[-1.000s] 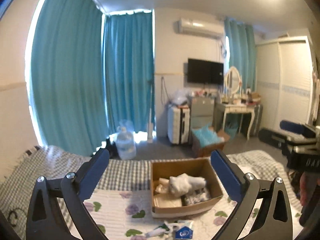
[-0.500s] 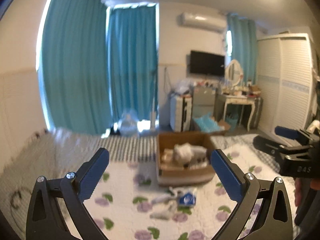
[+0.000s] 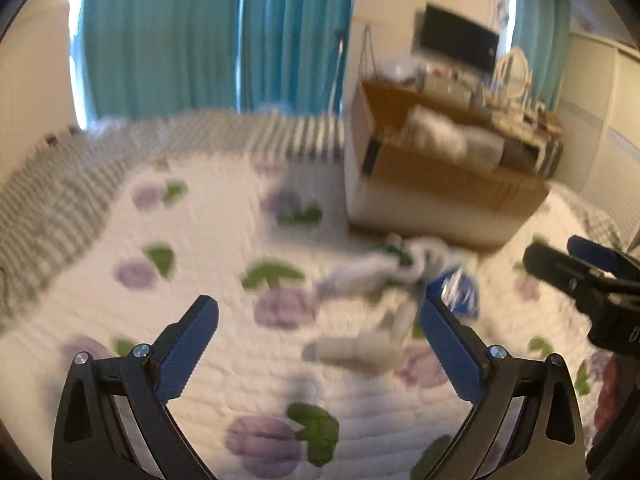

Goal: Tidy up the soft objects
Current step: 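Withdraw both open tools from the box back over the bed, then grasp the blue Vinda tissue pack with the right tool while the left tool grasps the white foam toy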

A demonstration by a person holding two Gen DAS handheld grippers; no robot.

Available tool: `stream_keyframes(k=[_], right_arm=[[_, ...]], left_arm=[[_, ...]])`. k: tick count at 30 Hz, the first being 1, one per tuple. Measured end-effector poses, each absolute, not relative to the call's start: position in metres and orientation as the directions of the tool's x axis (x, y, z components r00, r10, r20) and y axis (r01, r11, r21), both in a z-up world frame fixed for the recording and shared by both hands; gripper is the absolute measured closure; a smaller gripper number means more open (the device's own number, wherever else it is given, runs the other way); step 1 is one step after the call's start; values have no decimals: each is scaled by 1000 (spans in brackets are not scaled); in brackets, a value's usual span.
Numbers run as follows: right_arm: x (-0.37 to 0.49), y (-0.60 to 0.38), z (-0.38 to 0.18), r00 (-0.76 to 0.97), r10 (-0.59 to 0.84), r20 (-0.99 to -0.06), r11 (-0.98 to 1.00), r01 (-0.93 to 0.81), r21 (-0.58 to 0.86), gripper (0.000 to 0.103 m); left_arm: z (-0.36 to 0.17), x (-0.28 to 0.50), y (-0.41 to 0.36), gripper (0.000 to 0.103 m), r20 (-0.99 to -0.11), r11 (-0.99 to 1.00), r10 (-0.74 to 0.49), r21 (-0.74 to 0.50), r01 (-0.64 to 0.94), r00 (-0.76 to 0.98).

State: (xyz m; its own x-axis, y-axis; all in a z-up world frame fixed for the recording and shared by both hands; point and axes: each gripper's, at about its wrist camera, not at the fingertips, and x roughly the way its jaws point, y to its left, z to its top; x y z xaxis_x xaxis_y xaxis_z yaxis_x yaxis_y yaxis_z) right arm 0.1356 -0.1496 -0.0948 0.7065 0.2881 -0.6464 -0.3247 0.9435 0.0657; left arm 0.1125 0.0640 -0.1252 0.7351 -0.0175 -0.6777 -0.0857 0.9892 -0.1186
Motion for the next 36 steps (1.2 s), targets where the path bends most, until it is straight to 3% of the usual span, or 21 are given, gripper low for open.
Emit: stream_keyframes(k=[7, 9, 11, 12, 14, 15, 17, 20, 24, 29, 33, 34, 36], right_arm=[[159, -153, -125, 672, 279, -686, 949, -300, 93, 0], [162, -151, -128, 667, 285, -689, 947, -305, 97, 0], [163, -148, -131, 659, 288, -694, 946, -308, 99, 0], [163, -147, -134, 655, 289, -698, 945, -311, 99, 0], [164, -142, -138, 648, 286, -706, 944, -318, 91, 0], [163, -140, -139, 647, 284, -707, 944, -319, 86, 0], [163, -138, -141, 646, 285, -708, 942, -324, 83, 0], [164, -135, -141, 639, 297, -709, 940, -326, 100, 0], [166, -125, -143, 627, 317, -711, 931, -347, 109, 0], [172, -108, -156, 599, 319, -735, 921, -378, 92, 2], [176, -98, -167, 575, 307, -758, 916, -394, 72, 20], [176, -97, -169, 577, 298, -761, 918, -393, 62, 31], [176, -98, -169, 585, 287, -759, 924, -379, 57, 37]], left_arm=[[-154, 126, 49, 2, -751, 991, -74, -129, -36, 656], [-159, 127, 40, 20, -762, 995, -68, -99, -12, 644], [-166, 129, 30, 32, -781, 998, -57, -67, 8, 622], [-167, 129, 27, 44, -782, 998, -58, -60, 16, 621], [-167, 126, 25, 49, -780, 997, -73, -68, 33, 622], [-166, 124, 25, 57, -778, 996, -81, -76, 35, 622], [-162, 123, 28, 80, -781, 995, -97, -99, 31, 617], [-156, 121, 40, 81, -788, 988, -125, -153, 6, 602], [-143, 117, 54, 103, -778, 986, -104, -162, -37, 620], [-131, 120, 70, 103, -744, 983, -95, -175, -56, 662], [-135, 122, 71, 103, -748, 982, -101, -181, -55, 656], [-135, 122, 71, 103, -747, 982, -106, -184, -51, 656], [-135, 121, 70, 102, -744, 982, -110, -186, -46, 659]])
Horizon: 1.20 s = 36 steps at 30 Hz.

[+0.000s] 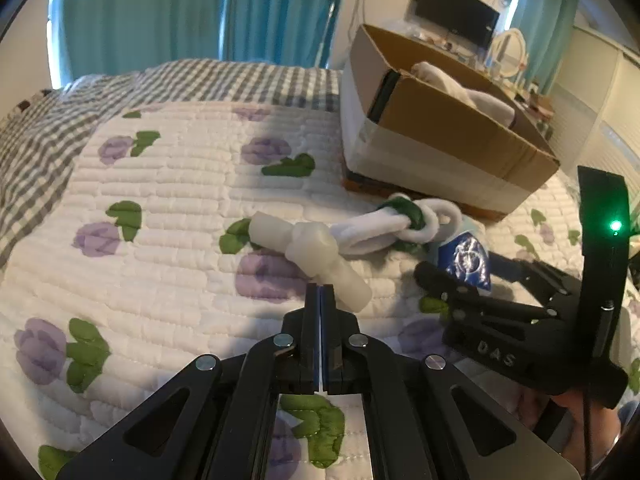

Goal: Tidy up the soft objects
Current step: 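Grasp the blue Vinda tissue pack with the right tool while the left tool grasps the white foam toy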

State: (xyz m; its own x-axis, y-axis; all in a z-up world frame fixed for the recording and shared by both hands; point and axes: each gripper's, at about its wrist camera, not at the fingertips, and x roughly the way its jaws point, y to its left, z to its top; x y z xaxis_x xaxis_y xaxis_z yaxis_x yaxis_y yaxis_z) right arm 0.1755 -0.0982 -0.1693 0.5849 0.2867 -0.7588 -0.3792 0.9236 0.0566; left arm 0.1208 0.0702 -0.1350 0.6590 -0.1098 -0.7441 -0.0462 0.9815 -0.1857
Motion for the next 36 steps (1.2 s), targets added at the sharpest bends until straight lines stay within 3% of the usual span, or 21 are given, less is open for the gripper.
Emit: stream_keyframes(k=[7, 8, 9, 11, 12, 23, 28, 30, 36], right_arm=[[169, -114, -162, 576, 316, -754, 926, -361, 112, 43], [168, -115, -162, 574, 317, -755, 926, -361, 114, 43], [166, -116, -162, 573, 320, -754, 925, -361, 118, 43], [164, -117, -161, 567, 334, -753, 921, -368, 132, 43], [164, -117, -160, 567, 337, -752, 920, -369, 134, 43], [156, -145, -137, 633, 294, -716, 943, -316, 107, 43], [159, -146, -139, 629, 294, -720, 943, -311, 113, 43], [158, -143, -142, 621, 293, -727, 941, -320, 107, 43], [158, -139, -145, 618, 287, -732, 941, -325, 95, 43]], left_arm=[[-137, 120, 71, 95, -783, 986, -35, -129, -108, 621], [-137, 120, 71, 87, -789, 986, -25, -120, -115, 614], [-135, 119, 71, 65, -793, 987, -17, -111, -118, 609], [-131, 114, 71, 34, -787, 987, -1, -100, -125, 617], [-129, 112, 71, 31, -776, 987, 5, -98, -129, 630], [-134, 147, 68, 33, -783, 980, 78, -53, -191, 617], [-142, 164, 55, 35, -764, 988, 74, -30, -149, 642], [-146, 171, 55, 54, -765, 990, 63, -32, -135, 641], [-145, 164, 65, 75, -755, 991, 5, -87, -107, 656]])
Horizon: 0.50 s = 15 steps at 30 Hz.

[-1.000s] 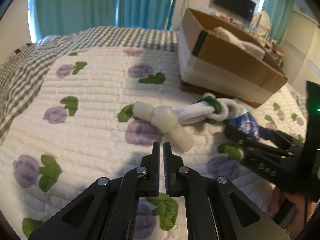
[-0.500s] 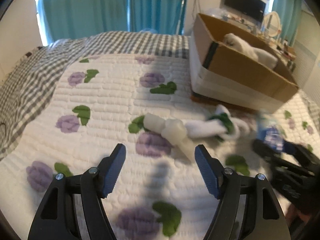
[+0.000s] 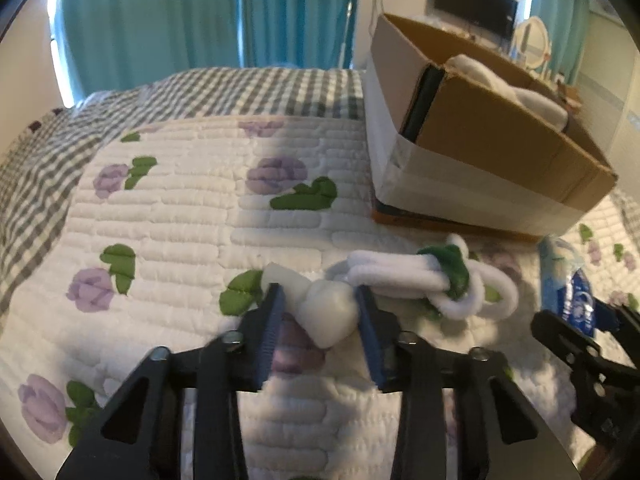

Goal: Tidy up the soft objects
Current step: 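Grasp the blue Vinda tissue pack with the right tool while the left tool grasps the white foam toy, then carry the tissue pack with the right tool into the box while the left tool drops the foam toy in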

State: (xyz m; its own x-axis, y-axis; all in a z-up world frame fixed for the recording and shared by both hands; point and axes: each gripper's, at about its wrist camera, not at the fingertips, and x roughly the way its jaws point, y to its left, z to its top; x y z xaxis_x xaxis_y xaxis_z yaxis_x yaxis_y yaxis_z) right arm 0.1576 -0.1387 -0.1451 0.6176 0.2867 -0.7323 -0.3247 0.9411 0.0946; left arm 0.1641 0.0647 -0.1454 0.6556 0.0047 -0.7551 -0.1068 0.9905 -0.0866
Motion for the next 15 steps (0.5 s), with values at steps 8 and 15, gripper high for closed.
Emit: stream_keyframes(k=[8, 15], right_arm=[[136, -146, -131, 640, 278, -716, 944, -320, 80, 43], [100, -152, -93, 688, 285, -667, 940, -336, 55, 43]], left_arm=[[-122, 131, 60, 78, -731, 990, -68, -133, -44, 679], [-94, 94, 39, 78, -708, 993, -97, -117, 19, 700]])
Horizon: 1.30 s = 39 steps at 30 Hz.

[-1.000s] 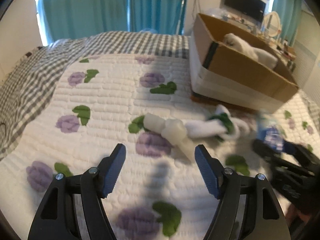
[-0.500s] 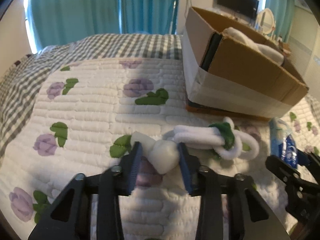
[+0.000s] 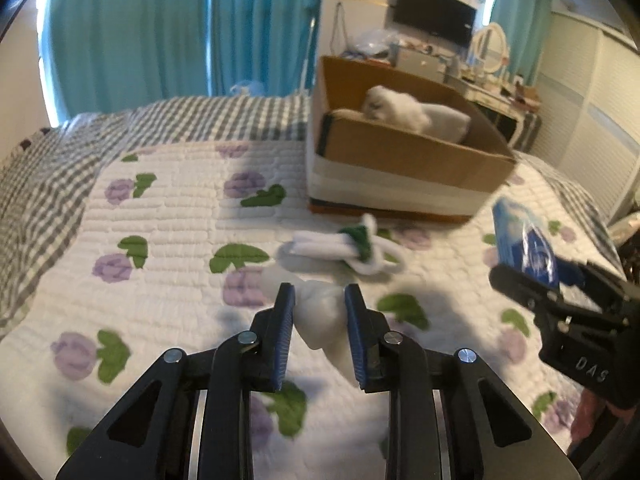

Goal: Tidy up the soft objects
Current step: 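Carry the tissue pack with the right tool into the box while the left tool drops the foam toy in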

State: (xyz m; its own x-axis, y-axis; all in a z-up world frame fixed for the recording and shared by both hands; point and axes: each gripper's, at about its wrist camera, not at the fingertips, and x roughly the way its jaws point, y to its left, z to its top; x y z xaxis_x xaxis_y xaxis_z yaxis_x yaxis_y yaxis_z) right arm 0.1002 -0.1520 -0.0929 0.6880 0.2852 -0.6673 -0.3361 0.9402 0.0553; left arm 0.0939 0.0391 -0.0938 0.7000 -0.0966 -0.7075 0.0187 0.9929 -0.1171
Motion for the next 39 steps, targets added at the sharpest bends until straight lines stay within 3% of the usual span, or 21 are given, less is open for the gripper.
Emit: stream_keyframes(k=[13, 25, 31, 39], right_arm=[[37, -170, 5, 784, 327, -528, 927, -375, 19, 43], [98, -181, 90, 831, 336, -443, 922, -386, -24, 43], [172, -174, 79, 814, 331, -478, 919, -393, -32, 43], [274, -167, 4, 730, 337, -595, 914, -405, 21, 43]], left_arm=[[3, 46, 8, 78, -571, 989, -147, -75, 127, 807], [62, 101, -7, 78, -479, 987, -152, -25, 160, 864], [46, 172, -16, 78, -504, 984, -170, -41, 173, 847], [-8, 253, -21, 77, -576, 985, -152, -23, 170, 803]])
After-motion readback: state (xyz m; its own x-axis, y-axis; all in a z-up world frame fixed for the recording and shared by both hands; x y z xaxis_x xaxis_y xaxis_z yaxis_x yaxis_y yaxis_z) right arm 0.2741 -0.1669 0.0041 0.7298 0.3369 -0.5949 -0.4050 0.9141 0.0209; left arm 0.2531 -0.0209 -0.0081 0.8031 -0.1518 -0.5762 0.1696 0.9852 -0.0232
